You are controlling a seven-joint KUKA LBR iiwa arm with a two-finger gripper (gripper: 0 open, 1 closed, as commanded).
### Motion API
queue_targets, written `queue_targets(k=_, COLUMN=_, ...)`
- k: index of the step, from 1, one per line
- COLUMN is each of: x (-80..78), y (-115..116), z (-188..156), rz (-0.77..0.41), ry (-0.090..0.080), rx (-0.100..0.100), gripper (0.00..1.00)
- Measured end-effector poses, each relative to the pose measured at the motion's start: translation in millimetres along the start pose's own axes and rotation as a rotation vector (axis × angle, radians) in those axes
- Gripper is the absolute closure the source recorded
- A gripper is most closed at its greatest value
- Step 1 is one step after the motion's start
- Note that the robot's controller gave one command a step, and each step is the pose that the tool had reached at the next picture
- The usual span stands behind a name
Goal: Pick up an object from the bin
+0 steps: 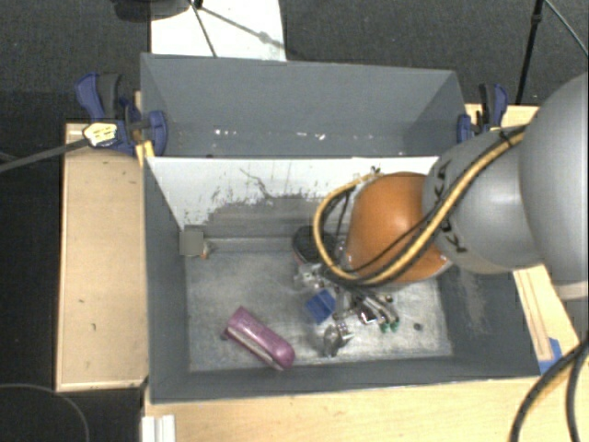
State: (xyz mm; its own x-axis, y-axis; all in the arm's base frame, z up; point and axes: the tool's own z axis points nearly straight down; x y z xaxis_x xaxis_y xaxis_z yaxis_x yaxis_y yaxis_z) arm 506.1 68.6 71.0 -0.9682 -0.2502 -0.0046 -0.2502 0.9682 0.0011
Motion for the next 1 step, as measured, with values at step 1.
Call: queue_targets(k=1, x=-2.8, y=-59.9, z=-0.2, rz=-0.096, ry=0.001, rx=0.002, gripper=0.0)
